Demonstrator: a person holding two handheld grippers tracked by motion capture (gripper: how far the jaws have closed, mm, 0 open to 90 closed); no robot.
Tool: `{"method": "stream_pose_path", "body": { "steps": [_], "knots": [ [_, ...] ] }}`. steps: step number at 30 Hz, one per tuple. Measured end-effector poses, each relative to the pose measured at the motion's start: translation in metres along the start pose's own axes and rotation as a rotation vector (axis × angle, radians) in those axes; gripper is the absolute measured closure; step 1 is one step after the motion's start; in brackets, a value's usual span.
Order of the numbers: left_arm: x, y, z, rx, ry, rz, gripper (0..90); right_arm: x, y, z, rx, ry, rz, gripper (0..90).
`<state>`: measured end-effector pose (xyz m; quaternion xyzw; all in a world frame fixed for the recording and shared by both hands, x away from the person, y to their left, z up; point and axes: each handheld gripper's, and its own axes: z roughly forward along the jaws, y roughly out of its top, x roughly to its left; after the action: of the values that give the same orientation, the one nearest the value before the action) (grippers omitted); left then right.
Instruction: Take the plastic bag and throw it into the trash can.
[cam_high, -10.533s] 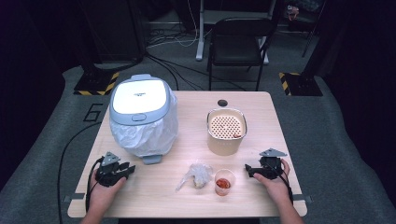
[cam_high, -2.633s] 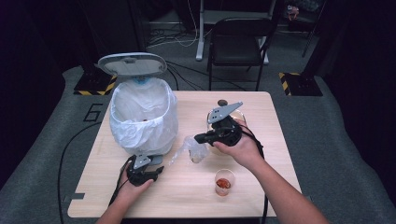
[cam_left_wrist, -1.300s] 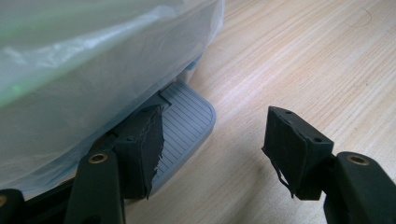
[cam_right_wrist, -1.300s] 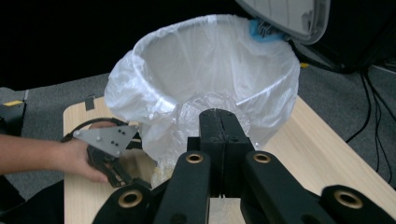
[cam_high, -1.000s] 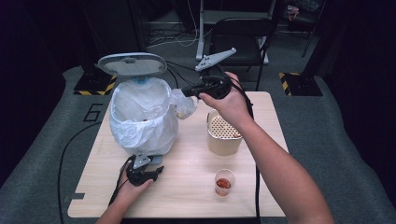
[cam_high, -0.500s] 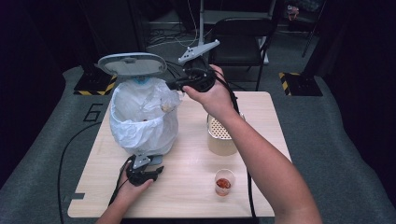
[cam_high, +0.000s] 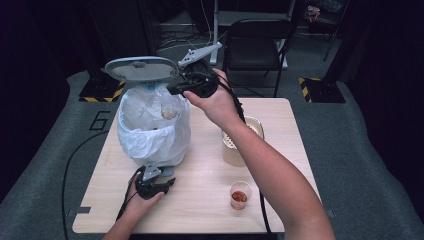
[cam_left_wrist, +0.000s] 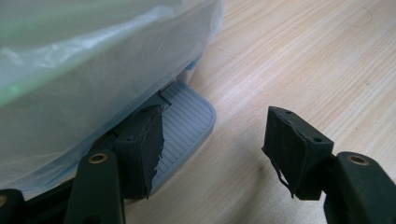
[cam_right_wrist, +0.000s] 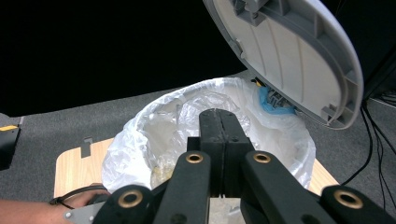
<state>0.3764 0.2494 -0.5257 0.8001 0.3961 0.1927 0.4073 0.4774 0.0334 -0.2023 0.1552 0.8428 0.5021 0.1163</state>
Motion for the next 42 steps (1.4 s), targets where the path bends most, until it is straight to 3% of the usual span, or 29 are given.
{"method": "stream_pose_path", "body": {
  "steps": [21, 35, 37, 42],
  "knots": [
    [0.000, 0.000, 0.000, -0.001, 0.000, -0.002, 37.3, 0.006, -0.003, 0.040, 0.008, -0.017, 0.005, 90.0],
    [0.000, 0.000, 0.000, 0.000, 0.002, 0.002, 37.3, 0.000, -0.015, 0.060, 0.017, -0.053, 0.031, 90.0],
    [0.000, 0.000, 0.000, 0.000, 0.003, 0.002, 37.3, 0.000, -0.018, 0.062, 0.002, -0.051, 0.034, 79.9],
    [0.000, 0.000, 0.000, -0.001, 0.003, 0.002, 37.3, 0.004, -0.024, 0.065, -0.007, -0.083, 0.013, 67.8]
  ]
}}
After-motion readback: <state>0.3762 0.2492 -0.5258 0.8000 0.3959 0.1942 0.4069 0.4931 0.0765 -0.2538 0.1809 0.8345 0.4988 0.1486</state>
